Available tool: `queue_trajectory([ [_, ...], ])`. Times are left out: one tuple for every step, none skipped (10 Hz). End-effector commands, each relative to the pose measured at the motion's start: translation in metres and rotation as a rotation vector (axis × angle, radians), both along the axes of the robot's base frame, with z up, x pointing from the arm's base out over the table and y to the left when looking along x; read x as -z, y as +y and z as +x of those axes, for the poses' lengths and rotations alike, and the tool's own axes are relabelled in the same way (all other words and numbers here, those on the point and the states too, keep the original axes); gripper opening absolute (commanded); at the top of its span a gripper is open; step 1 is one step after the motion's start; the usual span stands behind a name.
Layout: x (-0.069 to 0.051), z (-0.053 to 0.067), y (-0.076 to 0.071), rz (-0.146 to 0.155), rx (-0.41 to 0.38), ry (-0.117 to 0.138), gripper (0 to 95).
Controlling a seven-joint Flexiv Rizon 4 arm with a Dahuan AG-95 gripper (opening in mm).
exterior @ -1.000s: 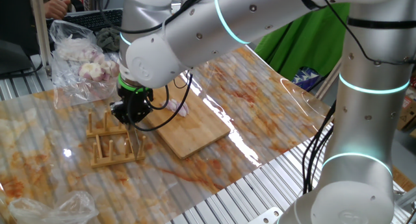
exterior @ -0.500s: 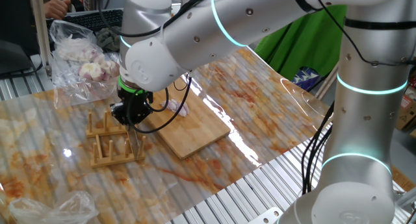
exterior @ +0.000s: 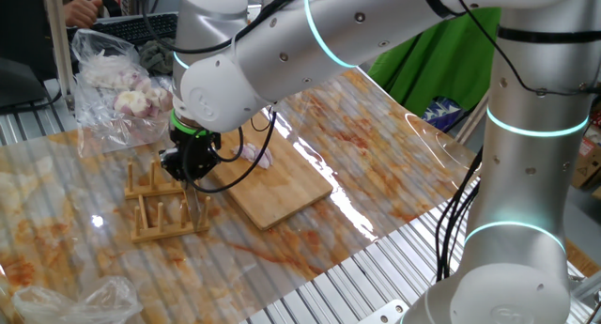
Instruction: Chop the onions
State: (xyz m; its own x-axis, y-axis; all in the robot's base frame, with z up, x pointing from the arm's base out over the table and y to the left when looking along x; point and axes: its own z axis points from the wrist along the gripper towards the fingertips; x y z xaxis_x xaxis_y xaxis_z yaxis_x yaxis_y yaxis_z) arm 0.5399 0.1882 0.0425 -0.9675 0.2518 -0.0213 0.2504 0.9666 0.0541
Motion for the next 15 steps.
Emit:
queue_trajectory([
  [0.0, 0.0, 0.0, -0.002, 0.004, 0.001, 19.0],
  [0.0, 0.0, 0.0, -0.003, 0.006, 0.002, 19.0],
  [-0.001, -0.001, 0.0, -0.003, 0.009, 0.004, 19.0],
  [-0.005, -0.001, 0.001, -0.002, 0.015, 0.008, 19.0],
  [-0.014, -0.002, 0.001, -0.004, 0.02, 0.015, 19.0],
  [-0.03, -0.005, 0.0, -0.009, 0.02, 0.028, 19.0],
  [-0.043, -0.007, -0.002, -0.009, 0.019, 0.039, 19.0],
  [-0.051, -0.008, -0.003, -0.01, 0.018, 0.045, 19.0],
  [-0.061, -0.011, -0.006, -0.014, 0.015, 0.048, 19.0],
  [-0.069, -0.012, -0.009, -0.014, 0.007, 0.056, 19.0],
  [-0.081, -0.012, -0.018, -0.012, -0.013, 0.065, 19.0],
  [-0.088, -0.012, -0.027, -0.012, -0.03, 0.065, 19.0],
  [-0.095, -0.012, -0.036, -0.012, -0.05, 0.064, 19.0],
  [-0.103, -0.011, -0.05, -0.013, -0.077, 0.059, 19.0],
  [-0.108, -0.01, -0.065, -0.013, -0.119, 0.053, 19.0],
])
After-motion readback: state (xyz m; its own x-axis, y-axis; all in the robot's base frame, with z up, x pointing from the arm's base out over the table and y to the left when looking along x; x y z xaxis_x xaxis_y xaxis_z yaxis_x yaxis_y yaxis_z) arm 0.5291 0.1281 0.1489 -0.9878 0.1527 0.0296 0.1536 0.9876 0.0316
